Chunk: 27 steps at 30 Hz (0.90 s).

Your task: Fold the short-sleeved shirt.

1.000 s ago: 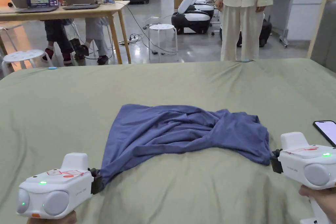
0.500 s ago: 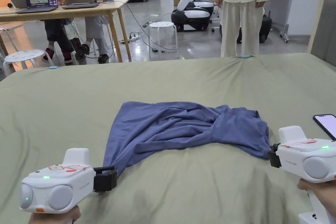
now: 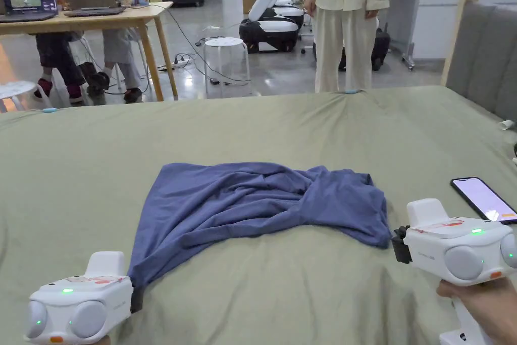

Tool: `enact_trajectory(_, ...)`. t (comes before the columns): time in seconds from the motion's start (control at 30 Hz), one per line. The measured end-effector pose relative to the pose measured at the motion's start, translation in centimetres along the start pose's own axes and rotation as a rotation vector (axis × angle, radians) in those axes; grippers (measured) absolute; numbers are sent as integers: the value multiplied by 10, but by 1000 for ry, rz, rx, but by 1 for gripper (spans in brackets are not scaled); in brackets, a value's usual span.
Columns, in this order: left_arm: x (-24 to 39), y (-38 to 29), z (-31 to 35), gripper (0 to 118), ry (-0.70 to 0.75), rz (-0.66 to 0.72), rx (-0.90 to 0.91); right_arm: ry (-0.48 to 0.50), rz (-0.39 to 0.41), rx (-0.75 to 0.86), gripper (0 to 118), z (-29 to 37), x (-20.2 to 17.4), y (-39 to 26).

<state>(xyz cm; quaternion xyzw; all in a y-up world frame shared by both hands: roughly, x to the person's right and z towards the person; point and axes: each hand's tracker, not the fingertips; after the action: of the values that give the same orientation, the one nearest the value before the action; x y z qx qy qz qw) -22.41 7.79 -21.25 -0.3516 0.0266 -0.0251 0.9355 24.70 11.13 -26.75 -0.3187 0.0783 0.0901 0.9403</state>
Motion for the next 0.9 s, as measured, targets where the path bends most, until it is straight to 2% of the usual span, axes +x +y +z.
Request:
enact_trajectory(0.2,-11,2,12,0,-24,24,24,14,-47,11,0,-7,19,14)
enact_trajectory(0.23,-10,3,12,0,-26,23,24,14,-60,16,4,-11,24,22)
enact_trajectory(0.27,-10,4,13,0,-28,20,24,12,-71,22,17,-14,27,29)
enact_trajectory(0.3,-10,5,16,0,-30,17,27,18,-81,25,40,-20,31,38)
enact_trajectory(0.33,-9,6,17,0,-30,13,30,34,-87,17,71,-28,36,49)
enact_trajectory(0.37,-9,7,18,0,-30,10,31,45,-88,3,81,-36,39,58)
enact_trajectory(0.6,-6,13,20,0,-36,3,29,81,-132,-109,80,-111,57,116)
enact_trajectory(0.7,-6,15,18,0,-32,7,28,65,-136,-176,74,-141,60,131)
enact_trajectory(0.8,-5,16,17,0,-31,4,26,63,-109,-232,60,-164,60,136)
enact_trajectory(0.9,-5,18,14,0,-31,3,25,59,-110,-249,60,-176,61,134)
